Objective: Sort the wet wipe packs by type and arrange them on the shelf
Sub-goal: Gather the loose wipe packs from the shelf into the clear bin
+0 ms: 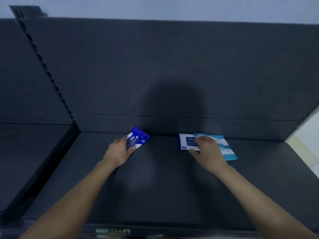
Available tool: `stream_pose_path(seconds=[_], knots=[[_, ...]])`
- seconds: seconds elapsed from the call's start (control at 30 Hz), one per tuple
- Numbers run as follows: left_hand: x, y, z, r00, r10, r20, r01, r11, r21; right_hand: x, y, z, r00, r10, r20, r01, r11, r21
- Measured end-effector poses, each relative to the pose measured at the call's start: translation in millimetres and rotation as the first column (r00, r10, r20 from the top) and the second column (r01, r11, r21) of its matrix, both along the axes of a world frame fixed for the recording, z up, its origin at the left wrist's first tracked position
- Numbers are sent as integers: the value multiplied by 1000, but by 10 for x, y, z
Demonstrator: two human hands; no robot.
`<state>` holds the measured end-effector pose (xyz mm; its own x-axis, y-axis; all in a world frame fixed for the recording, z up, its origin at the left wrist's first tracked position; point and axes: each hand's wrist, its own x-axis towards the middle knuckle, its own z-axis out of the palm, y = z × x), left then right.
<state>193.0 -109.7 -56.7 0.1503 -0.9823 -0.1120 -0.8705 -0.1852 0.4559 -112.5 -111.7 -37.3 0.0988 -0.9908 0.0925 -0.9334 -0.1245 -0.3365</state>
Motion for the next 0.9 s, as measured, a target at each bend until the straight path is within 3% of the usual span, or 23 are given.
stream_pose_path(seconds=[0.1,0.2,0.3,0.37,0.5,0.6,0.67,0.77,0.8,0.9], knots=[[-40,-82,-49,995,42,91,-46,998,39,-138,-196,-57,981,-85,-174,113,981,160],[-111,-124,37,979,98,176,-114,990,84,-179,-336,-152,985,-98,-140,136,943,304],[-141,-171,64,980,111,163,-134,981,140,-206,-314,-231,982,-35,-186,92,947,308],[-136,-215,32,993,100,69,-111,977,182,-218,-226,-279,978,8,-210,47,966,256],[-249,-257,45,936,95,-340,-51,990,134,-169,32,-339,978,100,-185,-62,978,199],[-397,-255,115,898,29,-439,3,998,70,-119,219,-368,972,192,-137,-161,965,208],[-504,-258,180,854,4,-520,37,997,69,-79,296,-316,977,212,25,-212,956,201],[-664,-245,255,790,-6,-613,95,989,113,-106,259,-279,942,23,334,-47,997,66],[-721,-236,276,784,-13,-621,114,986,123,-166,207,-288,945,-84,317,62,995,78],[-890,-199,278,790,-49,-612,183,970,158,-326,119,-280,960,-274,60,244,920,306]])
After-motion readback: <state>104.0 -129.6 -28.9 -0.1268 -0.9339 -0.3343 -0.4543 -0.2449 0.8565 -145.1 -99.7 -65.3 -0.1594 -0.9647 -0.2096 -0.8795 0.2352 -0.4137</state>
